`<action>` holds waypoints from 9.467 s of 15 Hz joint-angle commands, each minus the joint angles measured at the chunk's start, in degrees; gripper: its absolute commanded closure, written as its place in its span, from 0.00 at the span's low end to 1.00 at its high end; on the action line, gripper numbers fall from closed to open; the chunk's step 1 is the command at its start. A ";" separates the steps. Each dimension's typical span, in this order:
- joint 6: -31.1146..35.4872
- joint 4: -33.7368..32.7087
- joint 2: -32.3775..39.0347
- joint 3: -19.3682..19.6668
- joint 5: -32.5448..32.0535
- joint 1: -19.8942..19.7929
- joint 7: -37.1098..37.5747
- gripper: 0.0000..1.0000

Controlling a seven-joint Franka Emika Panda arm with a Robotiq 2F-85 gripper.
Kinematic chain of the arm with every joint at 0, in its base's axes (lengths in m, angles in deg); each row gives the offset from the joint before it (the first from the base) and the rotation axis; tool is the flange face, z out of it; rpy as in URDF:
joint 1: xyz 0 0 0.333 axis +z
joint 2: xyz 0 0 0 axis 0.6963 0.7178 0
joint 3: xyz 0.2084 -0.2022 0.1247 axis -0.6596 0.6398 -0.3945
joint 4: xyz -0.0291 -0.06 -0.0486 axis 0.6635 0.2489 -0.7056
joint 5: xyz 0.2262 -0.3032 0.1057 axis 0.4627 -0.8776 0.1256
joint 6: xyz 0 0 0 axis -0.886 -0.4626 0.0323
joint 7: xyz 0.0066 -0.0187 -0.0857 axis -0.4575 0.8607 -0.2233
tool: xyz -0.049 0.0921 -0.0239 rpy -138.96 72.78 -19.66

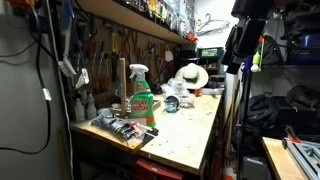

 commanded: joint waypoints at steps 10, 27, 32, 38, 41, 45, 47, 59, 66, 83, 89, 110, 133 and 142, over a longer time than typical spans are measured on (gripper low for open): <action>-0.16 0.66 0.60 0.58 -0.63 0.57 0.50 0.00; 23.00 -2.63 13.14 21.51 -1.22 -30.44 7.32 0.00; 23.72 -7.45 23.99 22.87 -1.97 -38.31 13.90 0.00; 22.70 -14.24 33.22 23.32 -4.64 -43.36 26.35 0.00; 22.89 -13.67 32.43 24.72 -4.48 -41.61 25.01 0.00; 22.99 -14.30 33.23 24.81 -4.57 -41.53 25.65 0.00; 22.99 -14.30 33.23 24.81 -4.57 -41.53 25.67 0.00; 27.05 -33.47 55.76 33.21 -7.66 -40.37 40.56 0.00; 32.42 -41.68 68.92 39.72 -5.56 -34.01 42.34 0.00; 34.03 -51.76 81.02 41.51 2.31 -30.99 38.44 0.00; 37.52 -55.92 87.50 44.86 0.81 -28.16 40.80 0.00; 37.27 -62.20 94.69 47.96 1.88 -26.20 40.54 0.92; 42.11 -33.74 65.97 40.64 3.95 -24.70 16.81 0.97; 50.53 -19.66 52.27 32.87 14.09 -25.14 0.64 0.97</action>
